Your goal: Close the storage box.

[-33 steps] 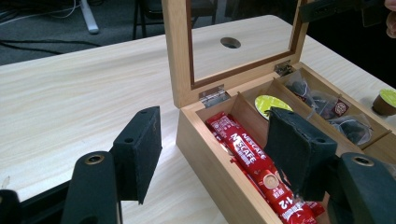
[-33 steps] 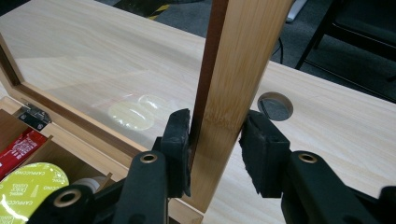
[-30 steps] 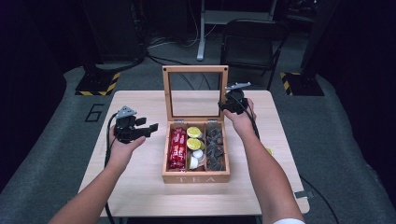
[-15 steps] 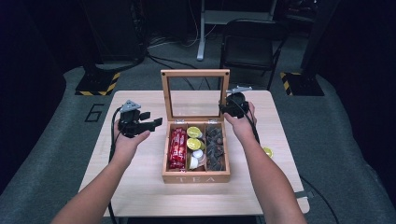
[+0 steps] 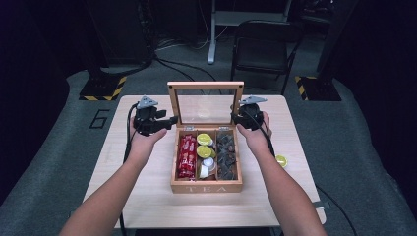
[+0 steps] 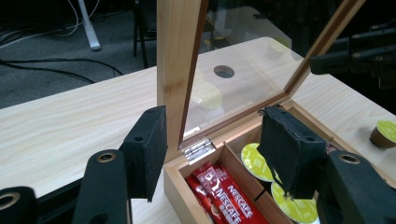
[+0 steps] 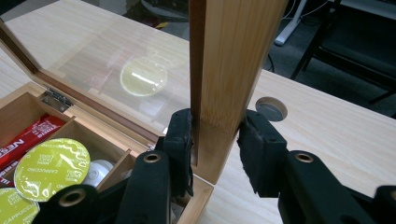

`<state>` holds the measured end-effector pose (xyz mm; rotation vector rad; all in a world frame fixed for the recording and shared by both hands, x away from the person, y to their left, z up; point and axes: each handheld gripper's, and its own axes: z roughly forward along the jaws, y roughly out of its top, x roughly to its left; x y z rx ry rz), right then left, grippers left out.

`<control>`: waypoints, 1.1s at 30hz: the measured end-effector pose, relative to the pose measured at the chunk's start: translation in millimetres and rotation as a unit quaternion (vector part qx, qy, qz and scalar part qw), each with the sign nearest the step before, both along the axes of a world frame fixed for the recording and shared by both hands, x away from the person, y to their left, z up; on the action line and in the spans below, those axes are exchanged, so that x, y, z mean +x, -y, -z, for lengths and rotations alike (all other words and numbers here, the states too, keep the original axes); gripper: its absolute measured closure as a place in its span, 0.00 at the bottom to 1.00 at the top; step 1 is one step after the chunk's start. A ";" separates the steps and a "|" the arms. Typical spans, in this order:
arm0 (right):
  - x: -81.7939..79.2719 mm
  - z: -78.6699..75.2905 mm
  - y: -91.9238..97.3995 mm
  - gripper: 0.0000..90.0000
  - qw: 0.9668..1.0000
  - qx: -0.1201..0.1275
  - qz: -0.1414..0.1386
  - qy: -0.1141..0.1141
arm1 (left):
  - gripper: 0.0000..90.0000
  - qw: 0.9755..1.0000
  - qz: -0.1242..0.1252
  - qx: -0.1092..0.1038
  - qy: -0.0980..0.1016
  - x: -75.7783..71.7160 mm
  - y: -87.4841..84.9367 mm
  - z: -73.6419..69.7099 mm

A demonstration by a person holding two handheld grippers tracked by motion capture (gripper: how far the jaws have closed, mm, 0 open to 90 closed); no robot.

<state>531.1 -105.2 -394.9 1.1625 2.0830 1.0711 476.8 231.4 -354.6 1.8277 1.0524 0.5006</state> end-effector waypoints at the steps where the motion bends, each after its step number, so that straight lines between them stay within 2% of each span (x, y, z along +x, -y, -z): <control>1: -0.9 0.2 0.0 0.72 1.000 -0.002 -0.001 0.002 | 0.47 1.000 0.001 -0.003 -0.003 1.3 1.4 -1.1; 5: -4.1 0.8 -0.7 0.72 1.000 -0.007 -0.001 0.009 | 0.51 1.000 -0.010 0.001 -0.005 4.0 4.3 -4.8; 7: -5.9 1.1 -1.5 0.72 1.000 -0.005 0.004 0.008 | 0.52 1.000 -0.022 0.007 0.006 6.4 4.8 -10.5; 9: -7.1 1.0 -1.2 0.72 1.000 -0.008 0.002 0.009 | 0.52 1.000 -0.022 0.007 0.009 7.0 4.8 -13.2; 10: -7.4 1.6 -1.3 0.72 1.000 -0.007 0.002 0.011 | 0.52 0.999 -0.023 0.013 0.019 8.0 4.3 -18.3; 12: -8.6 2.0 -1.2 0.72 1.000 -0.007 0.002 0.014 | 0.52 0.999 -0.027 0.008 0.026 8.8 5.6 -21.6; 13: -9.2 2.2 -1.1 0.72 1.000 -0.009 0.001 0.014 | 0.52 0.999 -0.026 0.014 0.027 9.0 5.2 -23.7; 17: -10.6 2.9 -0.2 0.72 1.000 -0.011 -0.002 0.018 | 0.57 0.999 -0.032 0.010 0.036 9.5 6.8 -29.2; 19: -11.9 3.4 -0.6 0.72 1.000 -0.004 0.001 0.015 | 0.58 0.999 -0.032 0.006 0.039 9.5 7.6 -31.8; 26: -14.7 4.2 -0.6 0.72 1.000 -0.002 0.004 0.017 | 0.63 0.998 -0.023 0.016 0.051 8.5 13.6 -37.8; 30: -16.6 4.7 0.9 0.71 1.000 0.002 0.002 0.016 | 0.68 0.998 -0.027 0.022 0.051 7.1 13.0 -39.2; 33: -17.0 4.6 2.2 0.71 1.000 0.002 -0.001 0.018 | 0.70 0.999 -0.022 0.013 0.047 5.9 10.4 -38.8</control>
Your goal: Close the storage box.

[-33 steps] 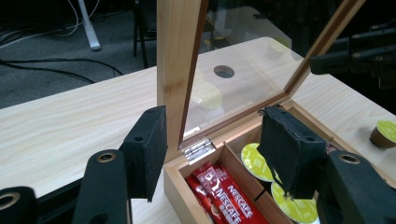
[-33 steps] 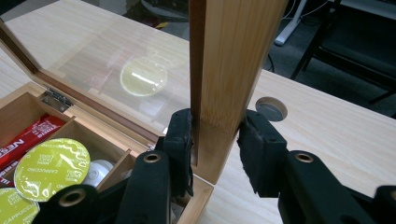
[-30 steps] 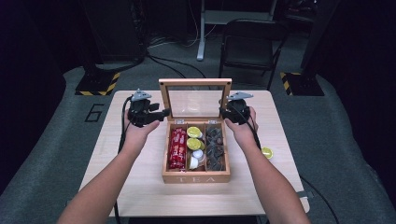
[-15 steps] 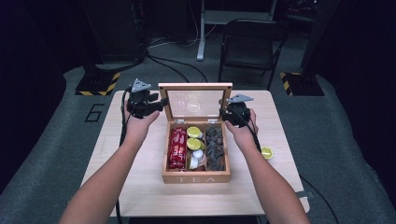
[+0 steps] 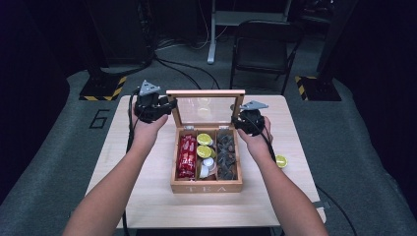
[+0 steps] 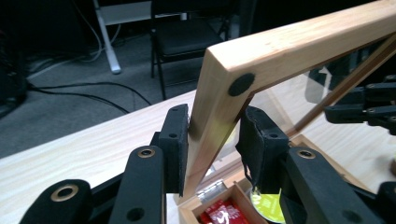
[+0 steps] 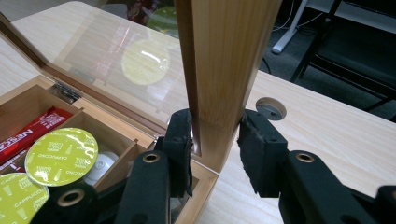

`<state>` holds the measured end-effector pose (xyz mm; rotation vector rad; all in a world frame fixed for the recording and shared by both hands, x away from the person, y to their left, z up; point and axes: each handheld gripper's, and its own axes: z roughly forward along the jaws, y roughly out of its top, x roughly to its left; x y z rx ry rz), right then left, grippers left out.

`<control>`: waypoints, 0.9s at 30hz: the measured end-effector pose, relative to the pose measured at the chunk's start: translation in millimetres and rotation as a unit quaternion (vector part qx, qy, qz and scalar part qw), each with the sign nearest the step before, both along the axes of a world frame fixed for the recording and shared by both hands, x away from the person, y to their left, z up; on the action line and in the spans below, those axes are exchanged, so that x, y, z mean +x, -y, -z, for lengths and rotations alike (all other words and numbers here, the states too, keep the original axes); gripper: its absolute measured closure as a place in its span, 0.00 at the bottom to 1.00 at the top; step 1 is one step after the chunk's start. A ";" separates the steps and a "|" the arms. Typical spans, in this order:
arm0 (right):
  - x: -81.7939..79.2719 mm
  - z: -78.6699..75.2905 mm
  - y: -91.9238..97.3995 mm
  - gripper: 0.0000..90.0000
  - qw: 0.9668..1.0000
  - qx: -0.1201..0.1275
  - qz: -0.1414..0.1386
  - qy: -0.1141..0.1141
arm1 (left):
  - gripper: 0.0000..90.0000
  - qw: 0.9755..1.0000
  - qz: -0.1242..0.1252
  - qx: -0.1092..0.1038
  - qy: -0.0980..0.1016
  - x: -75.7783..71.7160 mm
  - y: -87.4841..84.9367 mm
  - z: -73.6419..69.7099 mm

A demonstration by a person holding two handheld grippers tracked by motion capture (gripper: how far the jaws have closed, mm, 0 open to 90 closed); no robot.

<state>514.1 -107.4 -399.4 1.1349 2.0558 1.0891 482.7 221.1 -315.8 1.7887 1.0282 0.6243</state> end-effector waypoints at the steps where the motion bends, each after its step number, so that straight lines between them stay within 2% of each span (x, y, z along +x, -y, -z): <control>1: 0.1 0.3 0.8 0.71 1.000 0.002 -0.002 0.000 | 0.70 1.000 0.001 0.002 0.002 -0.7 -0.1 0.4; 3: -1.2 1.1 1.6 0.69 1.000 0.009 -0.002 -0.006 | 0.70 1.000 0.001 -0.003 0.002 -2.0 -0.1 1.6; 9: -5.8 3.2 5.1 0.68 1.000 0.014 -0.002 -0.007 | 0.70 1.000 0.000 -0.003 0.005 -6.0 -0.6 3.4; 11: -9.1 4.0 7.6 0.67 1.000 0.017 -0.011 -0.008 | 0.70 1.000 0.005 -0.005 0.004 -9.9 -1.3 4.9; 15: -17.0 2.7 11.7 0.67 0.999 0.023 -0.020 -0.010 | 0.70 1.000 0.013 0.006 0.007 -17.0 -2.2 6.6; 20: -28.1 -1.1 14.4 0.65 0.999 0.024 -0.032 -0.006 | 0.70 1.000 0.022 0.010 0.013 -24.1 -3.7 10.2; 24: -38.6 -3.8 13.3 0.63 0.999 0.027 -0.046 -0.004 | 0.69 1.000 0.029 0.000 0.012 -29.5 -5.9 14.1; 27: -48.6 -3.1 10.5 0.62 0.998 0.038 -0.053 -0.007 | 0.68 0.999 0.035 -0.008 0.008 -35.3 -8.0 17.6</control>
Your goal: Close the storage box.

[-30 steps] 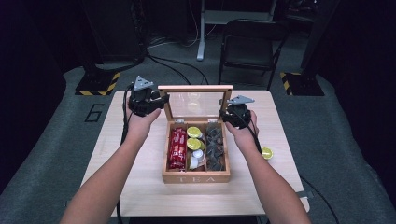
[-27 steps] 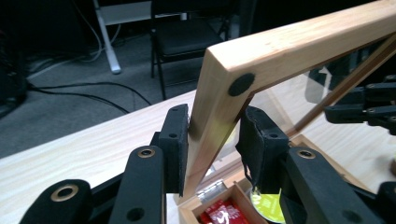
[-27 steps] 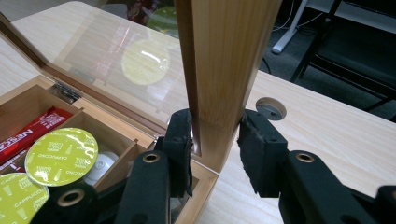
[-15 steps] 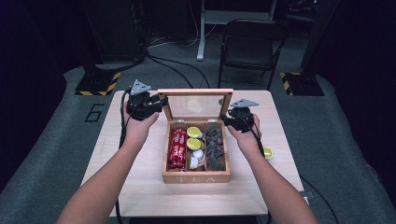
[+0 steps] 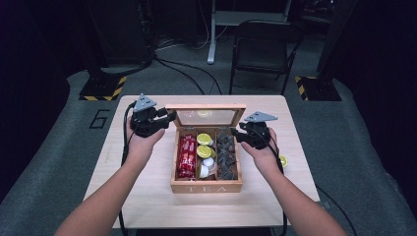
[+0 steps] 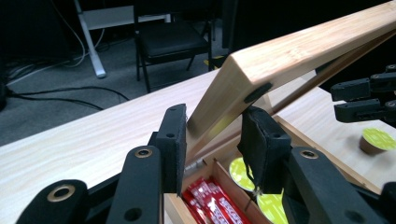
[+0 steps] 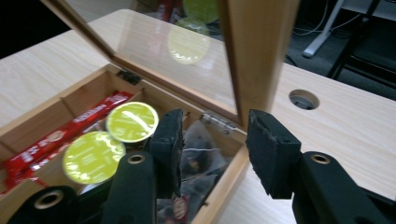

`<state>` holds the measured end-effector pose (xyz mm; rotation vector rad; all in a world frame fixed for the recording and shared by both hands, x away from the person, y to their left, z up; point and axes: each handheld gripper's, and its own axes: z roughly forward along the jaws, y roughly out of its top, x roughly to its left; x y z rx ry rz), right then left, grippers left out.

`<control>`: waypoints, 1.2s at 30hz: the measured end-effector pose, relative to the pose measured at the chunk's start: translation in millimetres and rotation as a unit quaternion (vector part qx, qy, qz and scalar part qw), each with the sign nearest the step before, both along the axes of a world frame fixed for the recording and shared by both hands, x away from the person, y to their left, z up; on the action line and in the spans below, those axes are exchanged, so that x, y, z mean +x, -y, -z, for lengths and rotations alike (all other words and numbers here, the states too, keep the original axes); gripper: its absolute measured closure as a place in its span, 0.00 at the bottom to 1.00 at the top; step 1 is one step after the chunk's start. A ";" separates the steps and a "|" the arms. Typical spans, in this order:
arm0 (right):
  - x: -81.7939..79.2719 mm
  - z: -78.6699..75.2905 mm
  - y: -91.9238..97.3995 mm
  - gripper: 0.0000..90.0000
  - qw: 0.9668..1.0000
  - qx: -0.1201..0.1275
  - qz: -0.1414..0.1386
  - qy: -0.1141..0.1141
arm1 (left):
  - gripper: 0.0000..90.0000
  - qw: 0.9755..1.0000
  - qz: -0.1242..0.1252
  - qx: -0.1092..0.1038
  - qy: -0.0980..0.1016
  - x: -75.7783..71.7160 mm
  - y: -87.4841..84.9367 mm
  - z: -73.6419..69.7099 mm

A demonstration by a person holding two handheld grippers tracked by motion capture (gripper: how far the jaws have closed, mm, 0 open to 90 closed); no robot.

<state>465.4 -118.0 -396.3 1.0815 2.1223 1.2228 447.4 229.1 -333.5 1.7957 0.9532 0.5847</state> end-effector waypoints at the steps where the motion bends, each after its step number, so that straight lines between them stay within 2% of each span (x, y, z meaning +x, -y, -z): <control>1: -2.7 0.5 -0.8 0.61 1.000 0.003 -0.002 -0.001 | 0.68 1.000 0.003 -0.001 -0.003 -1.9 -0.4 0.9; 8: -21.3 -0.2 -1.0 0.58 1.000 0.010 -0.015 0.012 | 0.67 1.000 0.013 0.000 -0.006 -13.2 -2.5 7.2; 15: -41.5 2.5 7.9 0.57 0.999 0.027 -0.014 0.009 | 0.66 1.000 0.023 0.004 -0.005 -27.1 -3.8 17.4; 22: -60.3 8.3 17.5 0.56 0.999 0.037 -0.019 0.007 | 0.65 1.000 0.030 0.008 -0.006 -46.3 -4.8 33.9; 23: -67.7 11.1 20.3 0.56 0.999 0.035 -0.022 0.005 | 0.65 0.999 0.034 0.013 -0.008 -51.7 -5.3 38.9; 27: -79.1 14.4 23.8 0.56 0.999 0.019 -0.031 0.011 | 0.65 0.999 0.035 0.011 -0.011 -58.5 -5.4 46.4; 33: -99.0 15.1 29.7 0.53 0.999 0.022 -0.034 0.018 | 0.64 0.999 0.034 0.000 -0.008 -69.7 -6.9 63.3; 36: -104.4 11.8 29.3 0.52 0.999 0.022 -0.035 0.028 | 0.65 0.999 0.037 0.006 -0.009 -73.4 -6.8 67.0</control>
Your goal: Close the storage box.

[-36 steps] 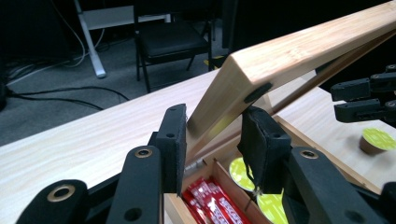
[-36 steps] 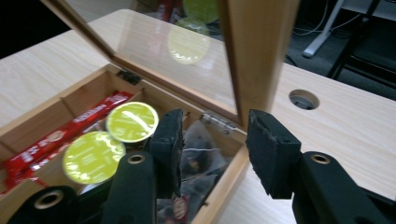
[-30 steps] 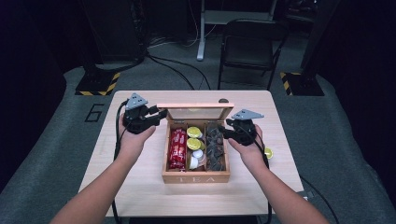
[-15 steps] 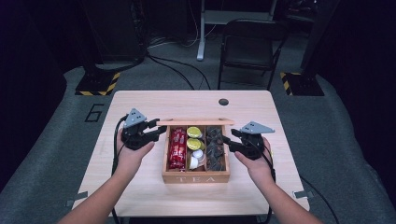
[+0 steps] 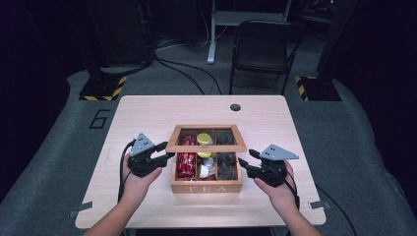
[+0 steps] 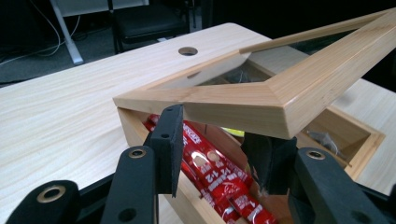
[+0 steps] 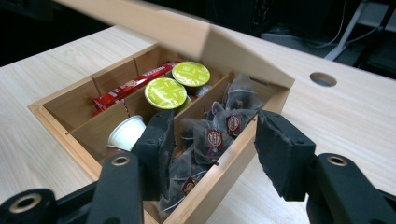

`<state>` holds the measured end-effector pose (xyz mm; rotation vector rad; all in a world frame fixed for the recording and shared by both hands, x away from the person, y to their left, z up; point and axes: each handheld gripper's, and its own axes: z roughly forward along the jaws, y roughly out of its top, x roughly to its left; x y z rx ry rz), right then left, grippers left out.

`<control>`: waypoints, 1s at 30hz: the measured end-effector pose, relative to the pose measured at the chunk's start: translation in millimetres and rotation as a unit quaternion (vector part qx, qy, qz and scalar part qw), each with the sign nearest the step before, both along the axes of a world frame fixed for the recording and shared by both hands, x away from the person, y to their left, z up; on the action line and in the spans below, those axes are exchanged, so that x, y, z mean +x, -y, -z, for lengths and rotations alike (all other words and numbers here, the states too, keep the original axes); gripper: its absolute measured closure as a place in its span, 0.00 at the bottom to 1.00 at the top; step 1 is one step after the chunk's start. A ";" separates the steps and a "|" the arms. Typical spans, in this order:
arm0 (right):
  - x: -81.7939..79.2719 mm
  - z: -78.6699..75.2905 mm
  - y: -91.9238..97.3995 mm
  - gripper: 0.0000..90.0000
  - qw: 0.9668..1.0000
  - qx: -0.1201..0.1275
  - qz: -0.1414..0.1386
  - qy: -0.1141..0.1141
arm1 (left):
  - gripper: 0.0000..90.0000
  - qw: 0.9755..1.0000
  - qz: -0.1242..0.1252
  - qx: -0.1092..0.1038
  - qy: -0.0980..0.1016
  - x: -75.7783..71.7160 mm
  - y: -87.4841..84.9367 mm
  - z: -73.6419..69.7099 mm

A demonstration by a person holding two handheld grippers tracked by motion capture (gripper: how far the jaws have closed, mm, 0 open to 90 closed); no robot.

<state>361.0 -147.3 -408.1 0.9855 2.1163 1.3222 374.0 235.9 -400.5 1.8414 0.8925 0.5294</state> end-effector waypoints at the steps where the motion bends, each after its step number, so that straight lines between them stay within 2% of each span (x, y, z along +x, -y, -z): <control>1: -1.2 -1.1 -0.4 0.52 1.000 -0.002 -0.001 0.004 | 0.65 1.000 0.002 0.000 -0.003 -1.6 -0.1 1.2; 4: -3.4 -3.2 -1.6 0.52 1.000 -0.007 -0.004 0.014 | 0.65 1.000 0.002 0.003 0.002 -6.1 0.4 6.2; 8: -7.6 -2.8 -2.7 0.53 1.000 0.003 -0.006 0.013 | 0.65 1.000 0.007 0.005 0.004 -12.9 -0.7 13.7; 11: -10.0 -2.3 -3.7 0.54 1.000 0.002 -0.007 0.021 | 0.64 1.000 0.007 0.010 0.009 -16.3 -0.2 17.1; 14: -12.1 -0.6 -5.9 0.56 0.999 -0.013 -0.014 0.031 | 0.64 1.000 0.006 0.005 0.013 -22.3 -0.1 19.7; 21: -18.8 4.6 -9.1 0.57 0.999 -0.015 -0.018 0.034 | 0.62 1.000 0.010 0.006 0.015 -28.9 0.3 24.7; 23: -23.2 8.3 -8.0 0.57 0.998 -0.018 -0.023 0.048 | 0.62 1.000 0.010 0.007 0.015 -32.2 0.6 25.2; 26: -24.5 11.2 -6.7 0.58 0.999 -0.012 -0.024 0.046 | 0.62 1.000 0.008 -0.001 0.014 -35.7 0.5 28.9; 30: -26.0 16.1 -6.7 0.58 0.999 -0.020 -0.026 0.043 | 0.62 1.000 0.008 -0.001 0.010 -36.9 0.4 32.7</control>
